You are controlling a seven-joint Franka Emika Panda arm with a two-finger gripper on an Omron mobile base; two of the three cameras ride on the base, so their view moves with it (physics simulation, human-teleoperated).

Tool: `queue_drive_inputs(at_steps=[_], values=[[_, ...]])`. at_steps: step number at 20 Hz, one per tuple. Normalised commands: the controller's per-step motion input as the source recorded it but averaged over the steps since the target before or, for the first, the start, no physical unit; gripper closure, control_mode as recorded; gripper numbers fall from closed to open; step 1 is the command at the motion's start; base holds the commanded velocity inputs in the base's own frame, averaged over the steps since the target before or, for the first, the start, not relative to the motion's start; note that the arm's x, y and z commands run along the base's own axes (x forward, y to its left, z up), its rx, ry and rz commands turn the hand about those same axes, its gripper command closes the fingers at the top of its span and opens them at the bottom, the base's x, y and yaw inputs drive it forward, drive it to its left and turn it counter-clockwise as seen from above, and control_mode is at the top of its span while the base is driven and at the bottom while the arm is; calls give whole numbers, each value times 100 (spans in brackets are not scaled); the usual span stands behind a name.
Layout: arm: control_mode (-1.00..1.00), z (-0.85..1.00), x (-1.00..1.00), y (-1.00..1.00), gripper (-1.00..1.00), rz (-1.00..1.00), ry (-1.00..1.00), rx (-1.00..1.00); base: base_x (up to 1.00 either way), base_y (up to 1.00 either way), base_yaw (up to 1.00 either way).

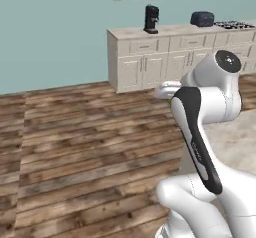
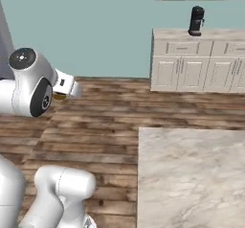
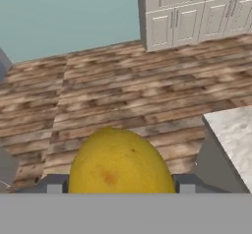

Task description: Place one lemon and one steak in each tupperware on the nearby counter, to pack two identical lunches.

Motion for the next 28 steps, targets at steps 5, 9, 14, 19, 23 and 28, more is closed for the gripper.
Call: queue_drive_inputs(at_steps=[5, 9, 14, 19, 23, 28], values=[[100, 0, 0, 0, 100, 0, 0, 0, 68, 17, -45], [100, 0, 0, 0, 100, 0, 0, 0, 77, 44, -42], [100, 0, 0, 0, 100, 0, 0, 0, 77, 78, -39], [100, 0, 0, 0, 100, 0, 0, 0, 75, 75, -38], [100, 0, 0, 0, 100, 0, 0, 0, 59, 34, -39], [100, 0, 0, 0, 100, 0, 0, 0, 36, 20, -43]])
